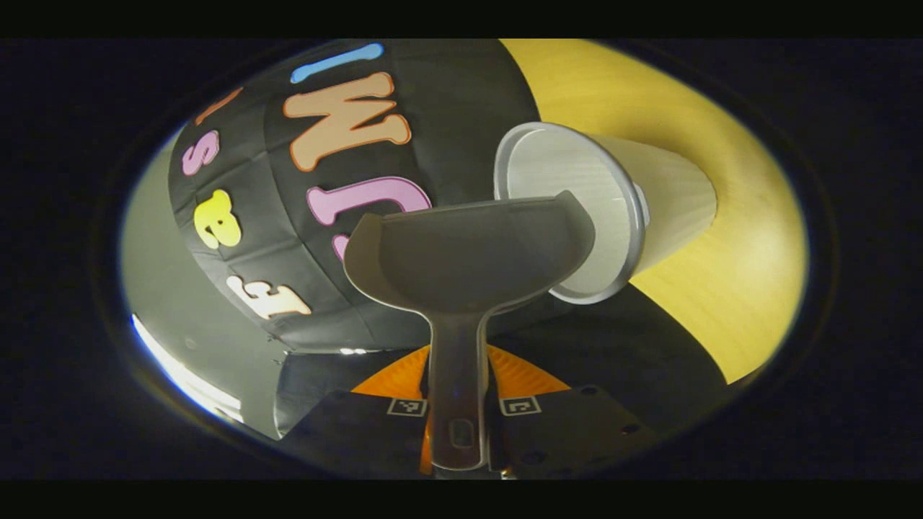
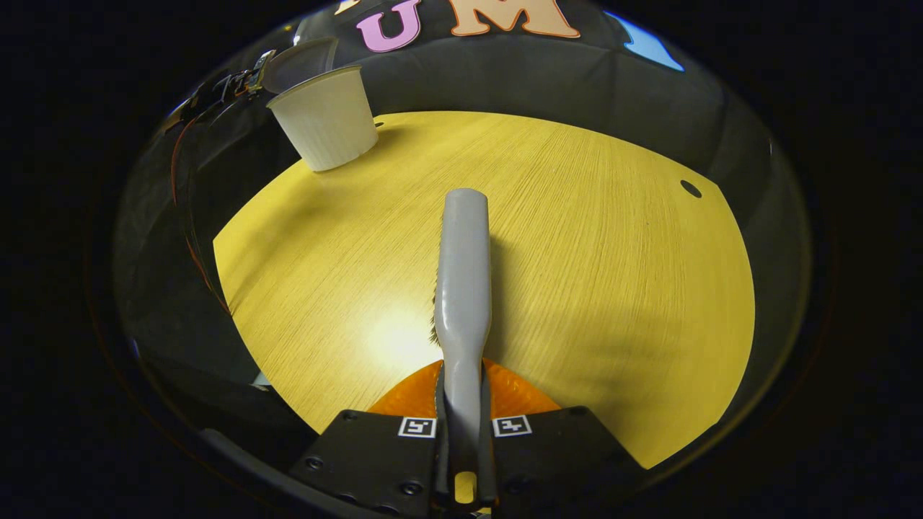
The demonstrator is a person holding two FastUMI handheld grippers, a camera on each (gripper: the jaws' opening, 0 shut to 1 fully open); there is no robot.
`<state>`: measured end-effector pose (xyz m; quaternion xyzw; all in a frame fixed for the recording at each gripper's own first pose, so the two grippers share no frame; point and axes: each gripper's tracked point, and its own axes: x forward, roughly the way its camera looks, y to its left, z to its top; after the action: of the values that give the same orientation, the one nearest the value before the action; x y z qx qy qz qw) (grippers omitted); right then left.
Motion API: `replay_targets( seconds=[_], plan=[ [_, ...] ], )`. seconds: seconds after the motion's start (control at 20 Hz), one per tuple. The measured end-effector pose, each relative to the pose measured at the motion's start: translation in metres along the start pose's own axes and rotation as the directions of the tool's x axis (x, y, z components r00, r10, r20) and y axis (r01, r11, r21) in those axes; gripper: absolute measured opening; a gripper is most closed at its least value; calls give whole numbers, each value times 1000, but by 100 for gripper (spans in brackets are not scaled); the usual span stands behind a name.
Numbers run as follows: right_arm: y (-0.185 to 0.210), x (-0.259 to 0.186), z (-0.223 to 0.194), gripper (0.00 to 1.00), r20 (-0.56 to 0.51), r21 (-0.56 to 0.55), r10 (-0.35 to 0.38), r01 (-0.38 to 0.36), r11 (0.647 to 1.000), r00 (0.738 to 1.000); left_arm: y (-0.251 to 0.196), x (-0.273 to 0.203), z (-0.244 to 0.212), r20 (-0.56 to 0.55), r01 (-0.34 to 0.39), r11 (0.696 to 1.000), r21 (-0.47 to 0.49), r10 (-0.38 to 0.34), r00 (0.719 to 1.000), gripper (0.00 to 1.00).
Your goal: Pick up the small broom and dustpan from the desktop, sweep the trash into the dustpan with the broom, and then empty the trash into the garbage bin.
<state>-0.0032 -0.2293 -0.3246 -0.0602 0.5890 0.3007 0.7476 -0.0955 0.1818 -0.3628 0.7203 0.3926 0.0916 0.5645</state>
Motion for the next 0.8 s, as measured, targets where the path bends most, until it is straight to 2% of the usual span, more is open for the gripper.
replay_targets(
  seconds=[0.05,0.15,0.2,0.25,0.3,0.4,0.55,0.65,0.7,0.8],
  plan=[
    [0,2,-1,13,5,6,-4,4,1000,1000,-6,2,6,16,17,994,-104,-16,1000,20],
    [2,1,0,13,6,19,-5,5,1000,1000,-19,-3,14,25,50,954,-295,-45,999,18],
    [1,1,0,13,9,22,-5,5,1000,1000,-21,-7,19,36,59,926,-374,-49,998,24],
    [1,2,-1,13,12,24,-5,5,1000,1000,-24,-11,21,34,68,900,-431,-60,998,22],
    [0,2,0,13,15,27,-6,6,1000,1000,-26,-14,27,53,83,871,-485,-66,996,24],
    [0,3,-1,13,17,32,-10,10,999,1000,-32,-27,45,89,129,797,-590,-94,992,23],
    [1,2,0,13,21,43,-13,12,999,1000,-50,-47,81,175,226,667,-710,-144,974,21],
    [1,3,-1,13,28,57,-17,16,998,999,-63,-72,110,234,291,593,-751,-173,957,20],
    [1,3,0,13,35,65,-22,20,998,999,-68,-85,125,269,323,561,-762,-179,946,18],
    [3,5,-1,13,51,93,-35,30,995,998,-78,-108,154,327,377,509,-774,-190,926,22]
  ],
)
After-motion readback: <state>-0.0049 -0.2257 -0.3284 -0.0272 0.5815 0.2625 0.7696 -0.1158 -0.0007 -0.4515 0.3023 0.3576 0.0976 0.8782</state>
